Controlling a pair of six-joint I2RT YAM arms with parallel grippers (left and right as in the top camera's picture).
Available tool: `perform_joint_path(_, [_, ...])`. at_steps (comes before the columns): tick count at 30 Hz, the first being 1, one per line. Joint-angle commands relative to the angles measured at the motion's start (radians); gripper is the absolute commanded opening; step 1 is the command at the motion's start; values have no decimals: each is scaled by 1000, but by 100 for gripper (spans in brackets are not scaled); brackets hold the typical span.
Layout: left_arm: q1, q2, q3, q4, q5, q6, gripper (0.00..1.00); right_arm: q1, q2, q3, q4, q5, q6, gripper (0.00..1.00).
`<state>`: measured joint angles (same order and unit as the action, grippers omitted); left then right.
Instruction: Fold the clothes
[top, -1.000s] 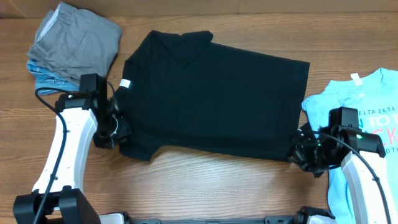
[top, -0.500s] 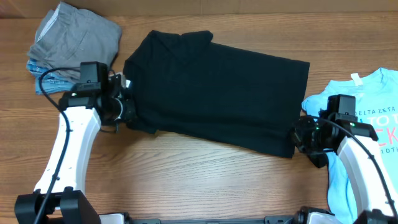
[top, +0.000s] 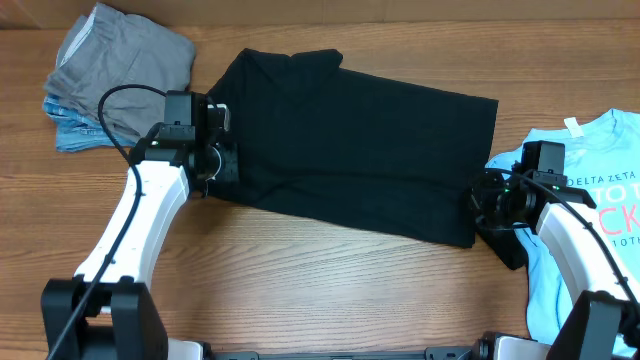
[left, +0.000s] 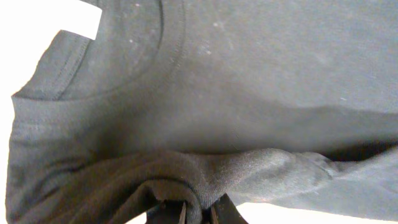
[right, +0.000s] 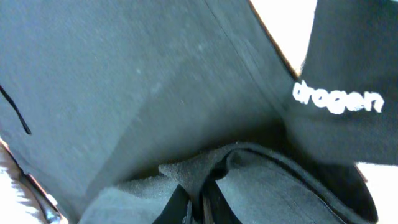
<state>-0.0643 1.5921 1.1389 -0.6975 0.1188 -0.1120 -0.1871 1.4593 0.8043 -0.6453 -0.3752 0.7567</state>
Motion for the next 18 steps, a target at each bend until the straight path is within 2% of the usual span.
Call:
perform_joint_path(1, [-2, 45, 22, 38, -44, 23, 13, 3, 24, 21, 45, 15, 26, 4])
perform_joint_path(9, [-3, 80, 22, 114, -40, 19, 15, 3, 25, 21, 107, 20, 26, 4])
perform_joint_path(12, [-2, 80, 22, 135, -41, 19, 20, 3, 25, 21, 114, 24, 26, 4])
perform_joint_path(14, [-2, 80, 22, 143, -41, 19, 29, 3, 25, 21, 118, 26, 26, 4])
perform_joint_path(15, [-2, 80, 22, 145, -41, 19, 37, 3, 25, 21, 119, 26, 26, 8])
perform_joint_path(16, [-2, 80, 22, 147, -41, 19, 52, 3, 25, 21, 120, 26, 25, 26])
perform_joint_path(17, [-2, 80, 22, 150, -45, 19, 60, 3, 25, 21, 119, 26, 25, 44])
perform_joint_path(18, [-1, 80, 22, 152, -51, 19, 64, 3, 25, 21, 118, 25, 25, 48])
